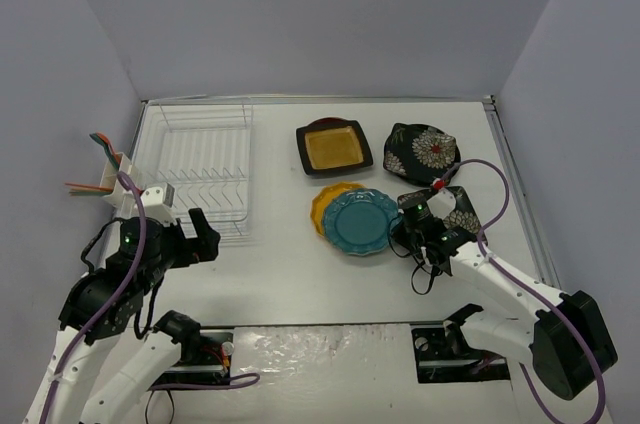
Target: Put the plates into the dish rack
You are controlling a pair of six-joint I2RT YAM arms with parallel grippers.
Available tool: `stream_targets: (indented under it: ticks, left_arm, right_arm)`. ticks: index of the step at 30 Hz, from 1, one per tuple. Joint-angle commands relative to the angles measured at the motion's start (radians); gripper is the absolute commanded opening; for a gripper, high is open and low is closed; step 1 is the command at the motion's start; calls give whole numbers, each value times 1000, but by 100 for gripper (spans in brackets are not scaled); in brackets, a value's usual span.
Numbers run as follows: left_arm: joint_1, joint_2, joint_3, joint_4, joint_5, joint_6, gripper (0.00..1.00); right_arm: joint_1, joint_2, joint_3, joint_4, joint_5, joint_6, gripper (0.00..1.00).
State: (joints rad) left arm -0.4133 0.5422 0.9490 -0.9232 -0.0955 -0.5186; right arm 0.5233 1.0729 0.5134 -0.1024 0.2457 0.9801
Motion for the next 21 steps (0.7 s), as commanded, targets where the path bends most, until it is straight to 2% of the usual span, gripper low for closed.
stream_targets:
  ticks: [1,9,13,16,21]
  left_arm:
    - [-4,27,10,53,10,-22,97]
    - [-4,29,-3,66,19,-32,97]
    - [-4,34,-3,70,20,-32,97]
    - [-4,35,-3,69,22,-31,97]
    - [-4,38,-4,70,28,-32,97]
  right_arm:
    - [-11,-14,-10,3,21,-15,17]
    - [-21,-15,-27,20,-1,-4,23]
    - [-23,-19,-32,30,-23,-4,32]
    - [-26,-18,-36,46,-40,-9,42]
    - [-25,-5,-52,85,-76,-6,51]
